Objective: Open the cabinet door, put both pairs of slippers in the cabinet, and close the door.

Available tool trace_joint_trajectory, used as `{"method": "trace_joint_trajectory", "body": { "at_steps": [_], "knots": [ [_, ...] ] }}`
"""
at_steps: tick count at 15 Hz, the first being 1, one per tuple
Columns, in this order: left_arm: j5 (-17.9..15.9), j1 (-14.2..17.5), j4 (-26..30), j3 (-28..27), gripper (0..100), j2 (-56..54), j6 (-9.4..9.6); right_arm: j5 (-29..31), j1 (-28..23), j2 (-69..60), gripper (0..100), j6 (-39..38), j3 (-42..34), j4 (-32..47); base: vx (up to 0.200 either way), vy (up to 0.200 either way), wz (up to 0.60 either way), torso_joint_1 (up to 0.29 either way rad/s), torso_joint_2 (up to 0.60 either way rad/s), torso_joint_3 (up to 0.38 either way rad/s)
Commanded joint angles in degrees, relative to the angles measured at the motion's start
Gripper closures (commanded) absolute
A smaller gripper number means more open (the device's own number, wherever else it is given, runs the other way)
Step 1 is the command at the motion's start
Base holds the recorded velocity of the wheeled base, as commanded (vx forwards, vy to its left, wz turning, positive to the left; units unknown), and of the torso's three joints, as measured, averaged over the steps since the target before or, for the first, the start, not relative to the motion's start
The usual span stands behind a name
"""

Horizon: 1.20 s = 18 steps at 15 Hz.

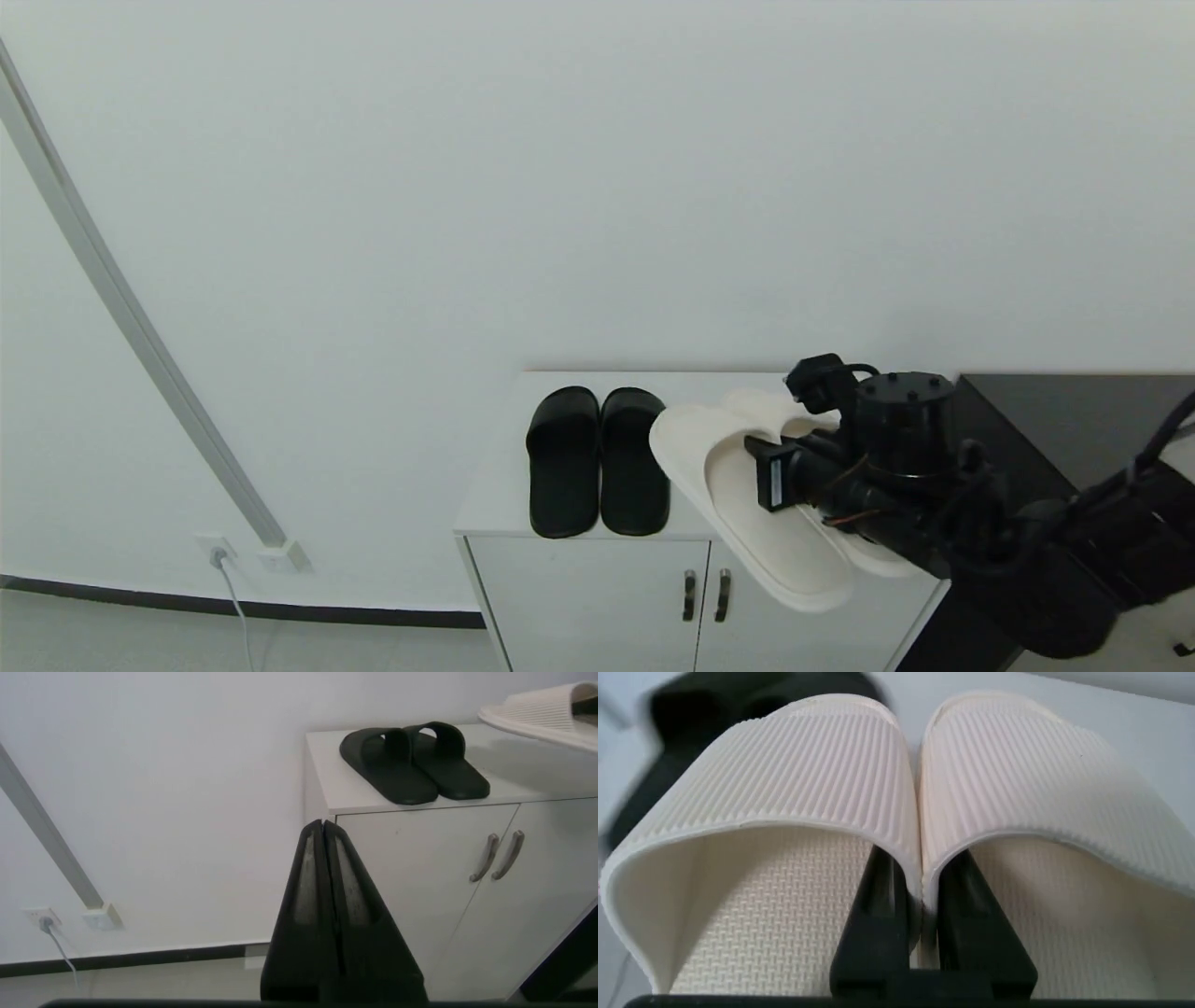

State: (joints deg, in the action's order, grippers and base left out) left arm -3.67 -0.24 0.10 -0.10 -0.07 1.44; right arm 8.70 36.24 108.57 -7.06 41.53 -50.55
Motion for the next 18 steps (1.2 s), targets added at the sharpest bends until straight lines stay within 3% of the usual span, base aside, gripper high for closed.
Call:
{"method": "trace_joint_trajectory", "body": {
  "at_steps": [1, 4, 12, 18],
  "knots": [
    [0.0, 0.0, 0.0, 0.0, 100, 0.1, 0.06, -6.8, 2.3, -9.7, 100, 1.0, -6.9, 0.1, 0.0, 0.0, 0.0, 0.0, 0.0, 0.0],
    [0.0, 0.0, 0.0, 0.0, 100, 0.1, -0.03, -21.3, 3.0, -15.9, 100, 1.2, -13.5, 1.2, 0.0, 0.0, 0.0, 0.0, 0.0, 0.0],
    [0.0, 0.1, 0.0, 0.0, 100, 0.1, -0.03, -21.9, 3.9, -15.6, 100, 1.3, -14.2, 1.9, 0.0, 0.0, 0.0, 0.0, 0.0, 0.0],
    [0.0, 0.1, 0.0, 0.0, 100, 0.1, -0.03, -21.6, 2.8, -14.4, 100, 3.5, -15.1, 1.8, -0.2, 0.0, 0.0, 0.0, 0.0, 0.002]
  ]
}}
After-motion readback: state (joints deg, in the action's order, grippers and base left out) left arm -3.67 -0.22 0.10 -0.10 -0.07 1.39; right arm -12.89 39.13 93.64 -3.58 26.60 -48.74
